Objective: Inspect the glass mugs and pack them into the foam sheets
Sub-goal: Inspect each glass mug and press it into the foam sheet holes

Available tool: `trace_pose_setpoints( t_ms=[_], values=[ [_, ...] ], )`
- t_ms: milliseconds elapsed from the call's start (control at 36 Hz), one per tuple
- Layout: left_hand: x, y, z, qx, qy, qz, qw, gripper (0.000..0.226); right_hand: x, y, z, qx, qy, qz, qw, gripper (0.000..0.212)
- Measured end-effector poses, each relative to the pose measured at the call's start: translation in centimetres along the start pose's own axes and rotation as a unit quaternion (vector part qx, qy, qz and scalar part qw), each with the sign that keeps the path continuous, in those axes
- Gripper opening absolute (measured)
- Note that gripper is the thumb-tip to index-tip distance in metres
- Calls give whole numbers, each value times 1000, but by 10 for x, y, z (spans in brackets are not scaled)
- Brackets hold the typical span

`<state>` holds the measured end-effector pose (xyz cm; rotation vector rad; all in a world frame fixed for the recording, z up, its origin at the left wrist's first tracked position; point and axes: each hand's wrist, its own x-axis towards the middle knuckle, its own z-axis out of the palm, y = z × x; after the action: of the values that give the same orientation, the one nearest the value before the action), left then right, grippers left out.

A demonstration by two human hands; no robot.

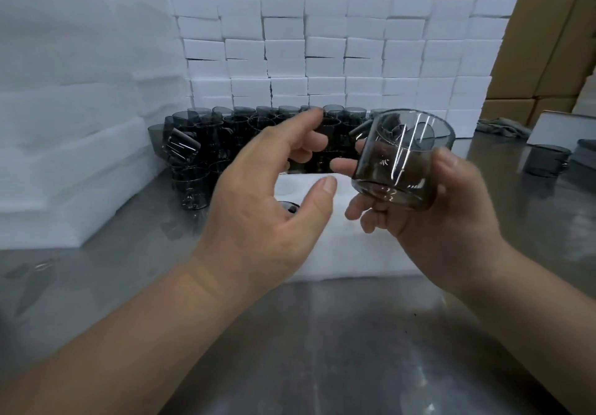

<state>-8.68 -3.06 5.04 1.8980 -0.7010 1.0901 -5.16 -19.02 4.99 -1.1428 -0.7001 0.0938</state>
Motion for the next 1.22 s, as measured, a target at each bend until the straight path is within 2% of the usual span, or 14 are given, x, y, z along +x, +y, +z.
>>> trace_pose_setpoints(
  t_ms=[56, 195, 333, 472, 556, 584, 695, 806, 917, 973, 1028, 1084, 1167, 1223],
  values=[
    [0, 0, 0, 5, -2, -7, 1000, 42, 1, -2, -2, 30, -15, 10, 999, 88],
    [0, 1, 0, 33, -16, 1, 999, 40, 3, -3, -7, 75, -25, 12, 997, 69],
    [1, 1, 0, 45, -22, 7, 999, 40, 3, -5, -10, 83, -24, 18, 996, 67],
    [1, 0, 1, 29, -52, 12, 998, 45, 4, -1, -5, 26, -12, 9, 1000, 78],
    [0, 0, 2, 24, -89, 21, 996, 58, 2, 3, -3, -44, 20, 0, 999, 41],
    [0, -1, 3, 26, -100, 24, 994, 63, 1, 3, -3, -80, 27, 1, 996, 38],
    [0, 0, 5, 56, -127, 15, 990, 78, 0, 8, -1, -186, 41, -10, 982, 60],
    [0, -1, 7, 86, -116, 3, 990, 69, 1, 11, -2, -227, 61, -12, 972, 82],
    [0, -3, 6, 73, -94, -48, 992, 64, 2, 10, -4, -187, 46, -23, 981, 61],
    [1, -7, 5, 73, -89, -94, 989, 66, 3, 7, -6, -153, 67, -24, 986, 70],
    [2, -12, 5, 73, -76, -135, 985, 54, 5, 4, -7, -147, 102, -26, 983, 68],
    [3, -17, 5, 72, -60, -169, 981, 42, 6, 1, -8, -160, 134, -33, 977, 55],
    [3, -22, 5, 80, -61, -193, 976, 40, 5, -2, -10, -221, 174, -56, 958, 27],
    [3, -23, 5, 80, -70, -205, 973, 39, 5, -3, -11, -277, 199, -70, 938, 20]
  ],
)
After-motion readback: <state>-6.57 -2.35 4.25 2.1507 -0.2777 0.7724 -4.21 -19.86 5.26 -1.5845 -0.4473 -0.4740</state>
